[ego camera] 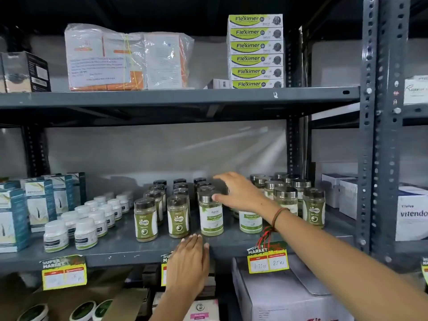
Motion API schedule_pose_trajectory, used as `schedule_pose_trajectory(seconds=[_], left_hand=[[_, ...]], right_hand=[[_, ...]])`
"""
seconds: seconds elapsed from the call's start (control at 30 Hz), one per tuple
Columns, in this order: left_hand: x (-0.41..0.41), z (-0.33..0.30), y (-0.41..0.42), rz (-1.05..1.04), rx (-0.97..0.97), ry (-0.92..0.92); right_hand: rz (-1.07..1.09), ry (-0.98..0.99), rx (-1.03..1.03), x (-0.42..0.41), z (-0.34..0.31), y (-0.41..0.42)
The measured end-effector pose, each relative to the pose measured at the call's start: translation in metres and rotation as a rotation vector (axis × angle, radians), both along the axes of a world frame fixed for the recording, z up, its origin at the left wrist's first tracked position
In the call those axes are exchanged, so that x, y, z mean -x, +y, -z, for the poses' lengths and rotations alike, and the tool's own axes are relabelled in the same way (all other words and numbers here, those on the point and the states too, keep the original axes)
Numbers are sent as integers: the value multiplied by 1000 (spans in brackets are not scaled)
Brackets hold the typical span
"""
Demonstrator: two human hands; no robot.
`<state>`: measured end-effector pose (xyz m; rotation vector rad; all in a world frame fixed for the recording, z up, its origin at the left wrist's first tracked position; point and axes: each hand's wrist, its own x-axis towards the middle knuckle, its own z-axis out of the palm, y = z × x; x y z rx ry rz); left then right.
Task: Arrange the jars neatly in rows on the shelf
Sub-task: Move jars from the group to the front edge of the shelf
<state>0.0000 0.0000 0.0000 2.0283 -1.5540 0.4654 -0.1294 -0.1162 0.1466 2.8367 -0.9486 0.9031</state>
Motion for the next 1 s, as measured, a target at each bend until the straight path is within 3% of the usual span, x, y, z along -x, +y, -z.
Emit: schedule_pose_trajectory(seconds=[0.4,0.83,1.0], left_hand=[[-2,9,-24,-49,75,-18],[-1,9,-21,-43,111,-70],[0,7,-19,-42,109,-39]], right_hand=[[93,191,-92,-40,13,-28],[67,-79,-33,-27,8,-15],[53,-158,-106,10,-7,5]])
